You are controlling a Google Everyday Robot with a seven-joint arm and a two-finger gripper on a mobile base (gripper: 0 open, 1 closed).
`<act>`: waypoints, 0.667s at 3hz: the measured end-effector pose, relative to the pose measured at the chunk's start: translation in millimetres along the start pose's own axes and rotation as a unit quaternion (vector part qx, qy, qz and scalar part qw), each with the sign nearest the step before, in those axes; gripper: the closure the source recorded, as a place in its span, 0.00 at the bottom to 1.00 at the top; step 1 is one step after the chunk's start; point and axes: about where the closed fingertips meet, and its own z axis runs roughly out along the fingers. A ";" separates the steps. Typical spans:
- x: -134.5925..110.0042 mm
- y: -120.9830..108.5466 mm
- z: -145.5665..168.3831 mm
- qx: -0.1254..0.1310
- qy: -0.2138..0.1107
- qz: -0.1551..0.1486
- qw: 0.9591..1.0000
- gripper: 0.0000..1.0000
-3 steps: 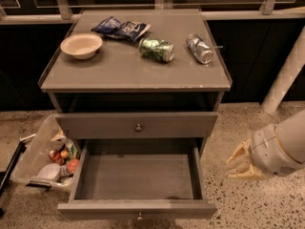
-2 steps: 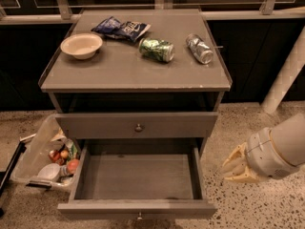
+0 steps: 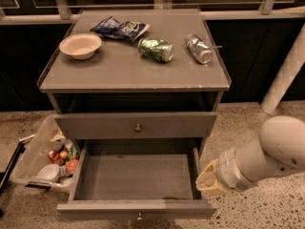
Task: Close middle drawer
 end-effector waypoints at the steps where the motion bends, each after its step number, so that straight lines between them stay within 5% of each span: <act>1: 17.0 -3.5 46.8 0.021 -0.012 0.025 0.999 1.00; 2: 46.1 -11.8 88.4 0.049 -0.034 0.063 0.996 1.00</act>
Offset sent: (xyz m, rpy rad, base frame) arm 0.0294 -0.0100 -0.1649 0.1237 -0.0661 -0.2875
